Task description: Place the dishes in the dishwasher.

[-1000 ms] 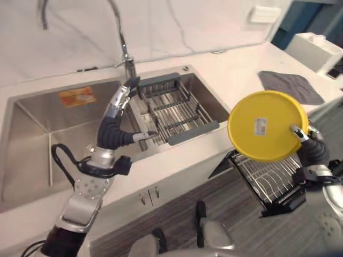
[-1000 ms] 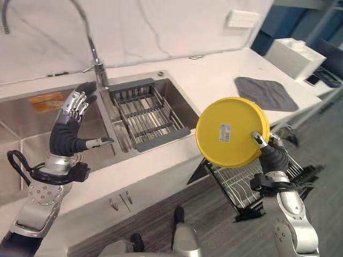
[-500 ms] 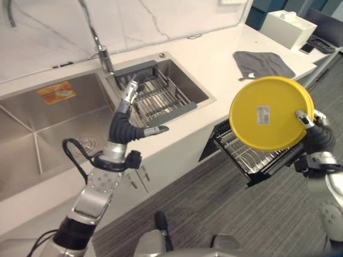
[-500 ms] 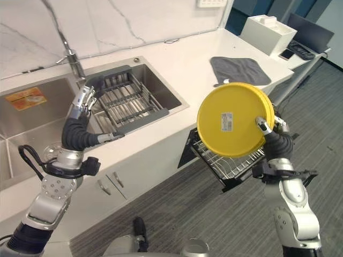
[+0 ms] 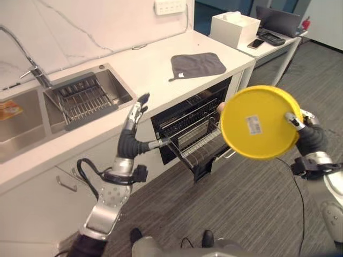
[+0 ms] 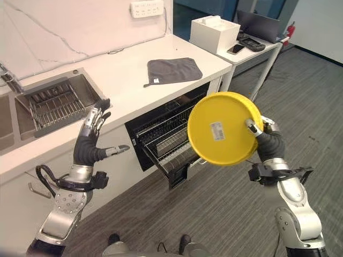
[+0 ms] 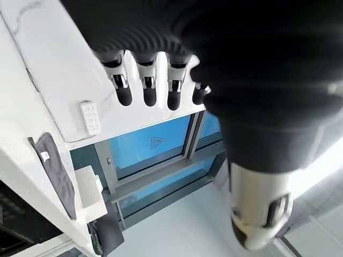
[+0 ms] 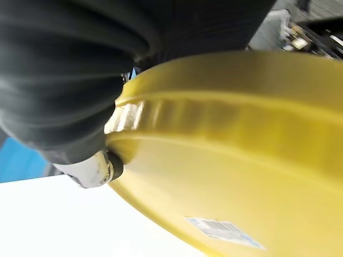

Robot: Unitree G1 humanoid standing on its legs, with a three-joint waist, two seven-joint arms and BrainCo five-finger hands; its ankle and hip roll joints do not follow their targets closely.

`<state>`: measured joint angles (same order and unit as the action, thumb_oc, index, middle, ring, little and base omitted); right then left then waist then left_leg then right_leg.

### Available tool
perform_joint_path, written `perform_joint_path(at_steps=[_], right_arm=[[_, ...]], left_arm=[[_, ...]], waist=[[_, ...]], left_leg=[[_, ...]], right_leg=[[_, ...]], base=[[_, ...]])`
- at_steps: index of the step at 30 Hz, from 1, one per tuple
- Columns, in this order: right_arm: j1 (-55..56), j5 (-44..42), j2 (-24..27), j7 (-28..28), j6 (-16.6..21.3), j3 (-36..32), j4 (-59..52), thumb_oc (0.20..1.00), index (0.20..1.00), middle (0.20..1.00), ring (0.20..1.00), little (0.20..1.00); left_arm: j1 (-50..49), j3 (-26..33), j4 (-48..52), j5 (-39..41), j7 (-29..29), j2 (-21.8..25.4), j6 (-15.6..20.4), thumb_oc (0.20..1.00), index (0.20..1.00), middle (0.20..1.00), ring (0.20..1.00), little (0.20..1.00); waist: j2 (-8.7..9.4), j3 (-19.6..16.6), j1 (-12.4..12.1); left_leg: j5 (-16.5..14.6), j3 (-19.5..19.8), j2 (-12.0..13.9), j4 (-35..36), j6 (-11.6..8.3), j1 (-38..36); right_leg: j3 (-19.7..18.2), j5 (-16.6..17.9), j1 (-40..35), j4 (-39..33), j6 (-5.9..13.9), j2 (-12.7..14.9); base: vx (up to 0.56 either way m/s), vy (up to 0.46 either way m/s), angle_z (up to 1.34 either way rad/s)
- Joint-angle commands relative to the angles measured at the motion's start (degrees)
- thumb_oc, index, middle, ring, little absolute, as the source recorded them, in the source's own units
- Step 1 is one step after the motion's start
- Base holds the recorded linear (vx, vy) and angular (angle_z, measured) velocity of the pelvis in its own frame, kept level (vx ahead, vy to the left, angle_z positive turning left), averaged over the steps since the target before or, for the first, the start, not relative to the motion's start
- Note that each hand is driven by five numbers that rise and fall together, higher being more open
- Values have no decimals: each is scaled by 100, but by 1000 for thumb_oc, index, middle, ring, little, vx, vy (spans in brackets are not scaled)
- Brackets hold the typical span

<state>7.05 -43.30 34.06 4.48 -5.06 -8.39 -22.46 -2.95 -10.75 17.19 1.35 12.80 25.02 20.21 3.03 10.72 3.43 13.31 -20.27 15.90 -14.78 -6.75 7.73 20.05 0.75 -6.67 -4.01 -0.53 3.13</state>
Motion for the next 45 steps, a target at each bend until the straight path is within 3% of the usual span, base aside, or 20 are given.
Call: perform_joint_path(at_steps=[1,4,8,12,15,17,18,20,21,24,26,29,30,31,32,36,37,38,41,45], right_arm=[[-886,216,-56,-94,441,-145,-194,200,200,200,200,200],[-916,472,-235,-21,542,38,-200,200,200,200,200,200],[-871,503,-271,-156,633,23,-158,200,200,200,200,200],[-756,691,-550,-188,802,95,-213,200,200,200,200,200],[-707,736,-577,-322,841,129,-246,200,200,200,200,200],[-723,642,-547,-357,825,88,-189,200,200,200,200,200],[-722,504,-458,-436,864,42,-132,200,200,200,200,200],[-687,460,-455,-511,906,8,-178,200,200,200,200,200],[-628,423,-499,-532,917,10,-290,200,200,200,200,200],[-458,268,-485,-488,881,-44,-500,200,200,200,200,200],[-439,142,-398,-502,927,-104,-513,200,200,200,200,200],[-799,51,-212,-319,742,35,-439,200,200,200,200,200],[-904,172,-191,-282,700,127,-437,200,200,200,200,200],[-920,292,-184,-275,708,165,-469,200,200,200,200,200],[-849,391,-174,-257,760,153,-484,200,200,200,200,200],[-843,412,-156,-248,779,150,-464,200,200,200,200,200],[-870,433,-48,-172,824,130,-363,200,200,200,200,200],[-892,632,-96,-53,1028,203,-288,200,200,200,200,200],[-914,978,-158,-33,1063,228,-296,200,200,200,200,200],[-741,1557,-158,-33,1031,58,-391,200,200,200,200,200]], left_arm=[[344,427,424,279,-58,520,226,1000,1000,1000,1000,1000],[483,338,390,198,-106,486,110,1000,1000,1000,1000,1000],[565,354,363,65,-62,590,13,1000,1000,1000,1000,1000],[545,377,332,34,-292,671,113,1000,1000,1000,1000,1000],[560,388,334,10,-367,709,75,1000,1000,1000,1000,1000],[583,394,314,-103,-389,755,20,1000,1000,1000,1000,1000],[609,429,302,-61,-351,846,16,1000,1000,1000,1000,1000],[599,433,355,-118,-314,849,4,1000,1000,1000,1000,1000],[552,402,375,-306,-245,848,40,1000,1000,1000,1000,1000],[471,393,457,-435,-268,933,47,1000,1000,1000,1000,1000],[384,462,523,-424,-261,968,77,1000,1000,1000,1000,1000],[266,480,527,-401,-63,945,42,1000,1000,1000,1000,1000],[243,481,544,-257,-28,901,-21,1000,1000,1000,1000,1000],[173,449,547,-281,-77,809,25,1000,1000,1000,1000,1000],[115,347,553,-355,-93,704,60,1000,1000,1000,1000,1000],[92,332,529,-364,-97,685,92,1000,1000,1000,1000,1000],[83,267,388,-337,-44,691,200,1000,1000,1000,1000,1000],[184,182,301,-324,-27,630,278,1000,1000,1000,1000,1000],[312,43,128,-465,135,646,172,1000,1000,1000,1000,1000],[171,185,9,-389,118,694,104,1000,1000,1000,1000,1000]], waist=[[-10,20,-50],[-25,28,-90],[15,21,-255],[33,93,-379],[-46,132,-367],[-4,124,-344],[106,115,-318],[166,100,-272],[219,79,-181],[259,11,-21],[251,-16,-39],[206,-95,-85],[166,-114,-98],[116,-108,-106],[138,-83,-92],[131,-88,-72],[81,-82,-75],[-34,-68,-34],[-106,-109,2],[-138,-224,17]], left_leg=[[-1257,-98,-433,794,48,-940],[-1270,-204,-581,1050,139,-964],[-1447,308,-905,1216,341,-1151],[-1534,611,-1112,1346,595,-1243],[-1624,850,-1127,1386,718,-1321],[-1644,945,-1155,1465,711,-1401],[-1676,1073,-1136,1479,614,-1453],[-1730,1115,-1069,1455,516,-1467],[-1825,1198,-1004,1399,443,-1506],[-1914,1466,-791,1306,397,-1558],[-1890,1545,-601,1282,329,-1591],[-1733,1410,-221,1317,108,-1701],[-1535,1323,-98,1265,38,-1667],[-1028,1194,123,1010,-77,-1475],[-980,1116,193,507,-101,-1224],[-1036,1120,172,411,-92,-1148],[-1190,1024,-82,596,-46,-1071],[-1148,819,-312,1333,-43,-1089],[-1012,1093,-399,1862,-23,-1294],[-1098,1004,-438,1978,-18,-1364]], right_leg=[[-385,96,-235,-66,672,537],[-240,15,-281,44,698,563],[-247,-162,-203,686,874,766],[-197,386,243,2290,1020,1153],[-451,401,633,3187,939,1143],[-529,453,728,2960,923,1143],[-614,436,713,1873,945,1210],[-667,557,604,982,1034,1297],[-968,914,594,464,1167,1363],[-1680,963,742,362,1224,1294],[-1637,727,700,393,1245,1178],[-1547,531,521,151,1095,856],[-1539,469,473,149,978,731],[-1491,412,387,104,822,550],[-1399,341,244,6,669,441],[-1356,342,232,-17,648,435],[-1266,306,196,-57,625,395],[-1138,268,188,-83,690,404],[-1215,277,186,-99,716,465],[-1031,272,134,-99,848,616]], base=[[118,50,7],[113,130,40],[175,259,10],[194,317,24],[189,179,28],[235,-113,33],[288,-292,36],[297,-387,31],[321,-460,38],[299,-564,62],[196,-540,50],[154,-552,17],[124,-491,-27],[161,-576,-23],[115,-429,-21],[26,-89,-2],[17,-45,-7],[10,62,2],[-22,168,30],[-2,163,0]])
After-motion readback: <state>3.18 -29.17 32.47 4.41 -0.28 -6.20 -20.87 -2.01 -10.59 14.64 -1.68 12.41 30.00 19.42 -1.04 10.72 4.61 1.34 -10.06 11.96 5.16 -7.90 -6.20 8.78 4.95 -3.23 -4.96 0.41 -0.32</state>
